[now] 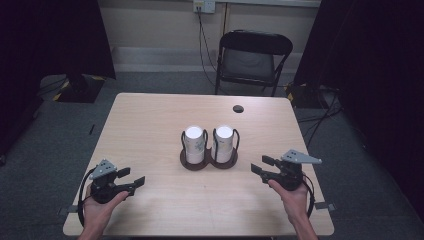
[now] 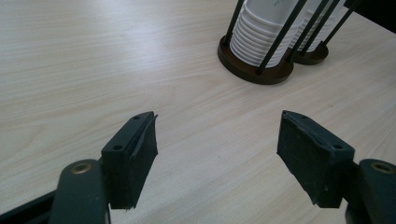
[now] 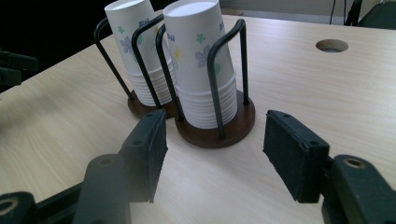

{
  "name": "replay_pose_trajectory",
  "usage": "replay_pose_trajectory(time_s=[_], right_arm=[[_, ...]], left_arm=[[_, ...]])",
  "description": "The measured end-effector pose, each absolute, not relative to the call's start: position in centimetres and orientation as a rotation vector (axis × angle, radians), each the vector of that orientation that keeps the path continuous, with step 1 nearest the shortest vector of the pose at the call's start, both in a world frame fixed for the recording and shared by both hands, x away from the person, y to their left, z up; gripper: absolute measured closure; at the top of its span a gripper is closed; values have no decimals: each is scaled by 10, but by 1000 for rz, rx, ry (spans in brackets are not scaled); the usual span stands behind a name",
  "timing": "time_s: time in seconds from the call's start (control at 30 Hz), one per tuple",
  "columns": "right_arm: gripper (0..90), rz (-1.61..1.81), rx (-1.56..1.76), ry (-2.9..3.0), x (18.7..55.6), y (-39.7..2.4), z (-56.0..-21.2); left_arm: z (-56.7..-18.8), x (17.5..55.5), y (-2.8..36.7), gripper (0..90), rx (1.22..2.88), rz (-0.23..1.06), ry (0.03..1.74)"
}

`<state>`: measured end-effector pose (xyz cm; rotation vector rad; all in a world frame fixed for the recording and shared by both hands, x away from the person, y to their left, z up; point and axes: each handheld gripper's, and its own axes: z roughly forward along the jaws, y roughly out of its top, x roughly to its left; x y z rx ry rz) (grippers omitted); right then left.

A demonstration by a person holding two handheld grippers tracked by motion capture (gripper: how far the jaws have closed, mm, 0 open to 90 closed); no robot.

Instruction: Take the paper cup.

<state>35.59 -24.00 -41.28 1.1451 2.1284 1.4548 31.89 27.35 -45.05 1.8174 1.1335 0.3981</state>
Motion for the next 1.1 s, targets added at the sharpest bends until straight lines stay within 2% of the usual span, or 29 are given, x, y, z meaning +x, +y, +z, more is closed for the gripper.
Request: replay_pose_trajectory(time_s=[0.37, 0.63, 0.73, 1.1], right_arm=[[415, 1474, 1091, 2162, 372, -215, -403], [392, 1473, 1049, 2177, 392, -197, -389], [424, 1464, 1011, 2189, 398, -188, -386], [359, 1457, 1007, 2188, 419, -170, -380]], left_arm=[[-451, 320, 273, 284, 1828, 387, 1125], [-451, 320, 273, 284, 1825, 379, 1129], [-451, 320, 274, 283, 1823, 377, 1130], [-452, 320, 273, 284, 1826, 374, 1127]])
